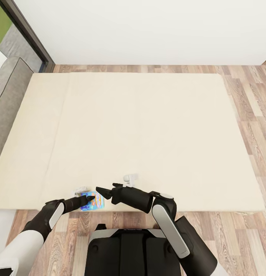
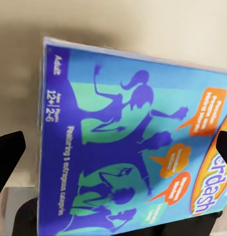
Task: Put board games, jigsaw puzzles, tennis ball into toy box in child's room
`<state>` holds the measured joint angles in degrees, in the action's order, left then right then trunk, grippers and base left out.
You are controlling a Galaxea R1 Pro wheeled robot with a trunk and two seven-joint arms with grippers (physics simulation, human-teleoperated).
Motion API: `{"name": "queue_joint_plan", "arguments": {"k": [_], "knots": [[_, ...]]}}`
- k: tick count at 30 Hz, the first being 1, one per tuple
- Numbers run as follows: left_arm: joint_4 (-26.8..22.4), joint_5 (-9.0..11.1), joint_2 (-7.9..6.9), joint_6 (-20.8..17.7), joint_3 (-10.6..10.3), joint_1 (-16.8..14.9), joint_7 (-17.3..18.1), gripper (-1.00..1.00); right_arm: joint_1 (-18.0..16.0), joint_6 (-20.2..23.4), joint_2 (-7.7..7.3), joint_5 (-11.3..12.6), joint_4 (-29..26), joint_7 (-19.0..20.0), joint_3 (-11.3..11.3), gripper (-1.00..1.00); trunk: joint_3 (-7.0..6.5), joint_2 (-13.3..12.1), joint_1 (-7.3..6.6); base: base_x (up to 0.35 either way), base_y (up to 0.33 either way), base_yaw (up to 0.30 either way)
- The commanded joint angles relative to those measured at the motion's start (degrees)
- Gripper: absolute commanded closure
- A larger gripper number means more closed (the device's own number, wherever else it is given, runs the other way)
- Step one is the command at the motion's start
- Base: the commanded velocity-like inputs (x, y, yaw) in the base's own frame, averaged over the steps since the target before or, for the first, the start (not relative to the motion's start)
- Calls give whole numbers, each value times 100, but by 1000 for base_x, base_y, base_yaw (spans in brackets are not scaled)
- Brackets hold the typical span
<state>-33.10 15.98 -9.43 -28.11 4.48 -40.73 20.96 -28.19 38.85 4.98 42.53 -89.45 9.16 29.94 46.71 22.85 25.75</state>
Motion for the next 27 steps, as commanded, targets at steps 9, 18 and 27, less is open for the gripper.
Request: {"name": "queue_joint_plan", "arguments": {"k": [9, 18, 27], "knots": [[5, 20, 3, -71, 16, 4, 4, -100, -2, 22, 2, -4, -2, 17, -6, -100, 7, 7, 4, -12, -12, 0], [5, 23, 3, -71, 17, 4, 4, -100, -2, 23, 6, -11, -2, 23, -6, -100, 7, 7, 4, 0, 0, 0], [5, 24, 3, -71, 17, 4, 4, -100, -2, 25, 11, -19, -2, 21, 3, -100, 7, 7, 4, 0, 0, 0]]}}
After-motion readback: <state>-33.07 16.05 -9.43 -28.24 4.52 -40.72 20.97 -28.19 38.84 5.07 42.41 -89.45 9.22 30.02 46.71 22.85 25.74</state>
